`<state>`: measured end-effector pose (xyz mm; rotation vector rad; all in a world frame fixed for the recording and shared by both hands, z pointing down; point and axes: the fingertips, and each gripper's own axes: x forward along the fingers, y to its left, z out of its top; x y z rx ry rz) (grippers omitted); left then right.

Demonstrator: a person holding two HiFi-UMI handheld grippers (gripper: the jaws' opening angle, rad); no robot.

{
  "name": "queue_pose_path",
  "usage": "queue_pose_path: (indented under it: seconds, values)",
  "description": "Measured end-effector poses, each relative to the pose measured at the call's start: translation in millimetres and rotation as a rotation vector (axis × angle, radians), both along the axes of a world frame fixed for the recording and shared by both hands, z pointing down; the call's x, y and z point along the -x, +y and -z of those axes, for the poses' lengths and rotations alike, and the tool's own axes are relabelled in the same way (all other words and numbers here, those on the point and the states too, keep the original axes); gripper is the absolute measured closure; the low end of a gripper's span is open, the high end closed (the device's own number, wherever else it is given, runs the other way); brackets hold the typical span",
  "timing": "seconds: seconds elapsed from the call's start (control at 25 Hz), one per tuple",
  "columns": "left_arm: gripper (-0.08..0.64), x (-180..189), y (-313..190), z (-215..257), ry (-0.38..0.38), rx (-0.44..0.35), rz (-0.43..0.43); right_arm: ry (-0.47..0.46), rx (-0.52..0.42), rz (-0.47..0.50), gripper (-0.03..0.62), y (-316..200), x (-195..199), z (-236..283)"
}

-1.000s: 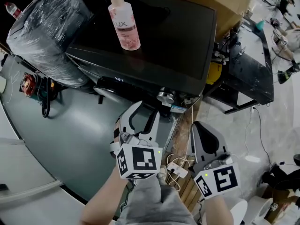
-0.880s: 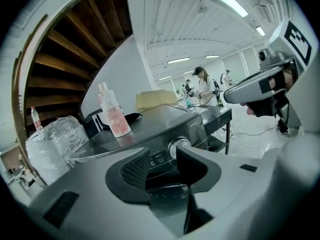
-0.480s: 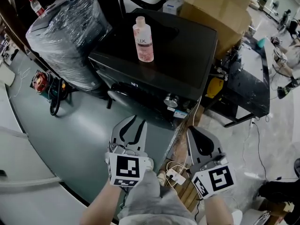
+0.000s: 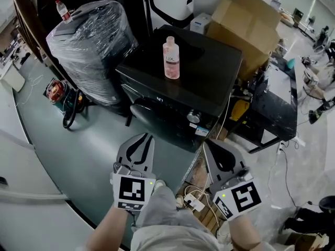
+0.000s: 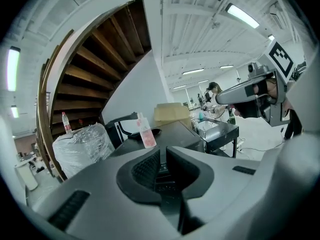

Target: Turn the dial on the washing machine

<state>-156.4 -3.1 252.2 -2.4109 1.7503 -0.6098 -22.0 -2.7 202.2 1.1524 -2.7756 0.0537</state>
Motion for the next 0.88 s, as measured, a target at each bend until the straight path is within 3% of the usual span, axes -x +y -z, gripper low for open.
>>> queue_pose_path:
  seconds: [0.2,0.4,0.64,0.88]
  values:
    - [0.515,11,25,39,0.026,-0.056,0.006,-0.005,-0.044,0.039,0.565,19,5,34]
    - [0.522,14,50,84,0.117,-0.152,0.036,-0.002,-0.098,0.069,0.566,39,9,67]
    - [0.535,20,73,101,0.166,-0.166,0.047,-0.028,-0.145,0.068,0.565,53,8,87]
    - [0.541,26,87,102,0.170,-0.148,0.054,0.025,-0.177,0.076,0.566,62,10,87]
